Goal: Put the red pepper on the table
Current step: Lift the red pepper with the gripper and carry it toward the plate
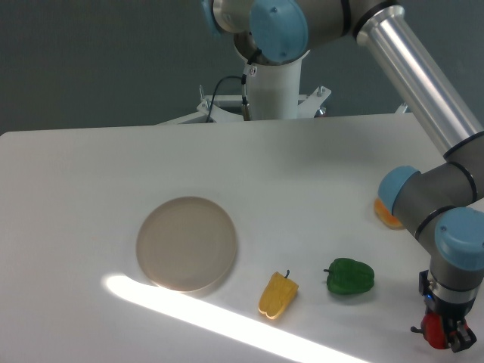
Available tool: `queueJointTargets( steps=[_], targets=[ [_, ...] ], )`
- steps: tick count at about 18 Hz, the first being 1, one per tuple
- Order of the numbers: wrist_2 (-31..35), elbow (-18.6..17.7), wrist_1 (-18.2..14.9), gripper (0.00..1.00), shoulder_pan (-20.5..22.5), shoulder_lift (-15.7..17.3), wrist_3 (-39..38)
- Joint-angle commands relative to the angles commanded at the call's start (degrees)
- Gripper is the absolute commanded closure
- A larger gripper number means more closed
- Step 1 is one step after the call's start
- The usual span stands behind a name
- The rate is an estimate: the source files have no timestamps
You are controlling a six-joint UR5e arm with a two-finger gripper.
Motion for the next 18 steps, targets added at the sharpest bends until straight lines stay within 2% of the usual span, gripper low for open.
queueJointTargets(
  steps=[3, 7, 12, 15, 18],
  targets=[
    [-1.05, -0.61, -0.17, 0.45, -0.26, 0.79, 0.00],
    [-1.41, -6.31, -0.26, 0.45, -0.79, 5.00, -0.18],
    [-2.98, -17.38, -0.26, 0.45, -1.49, 13.96, -0.70],
    [-3.87, -27.91, -0.26, 0.45, -3.24, 22.03, -4.48],
    [-3.87, -36.27, -0.18, 0.45, -3.43, 27.67, -4.57]
  ],
)
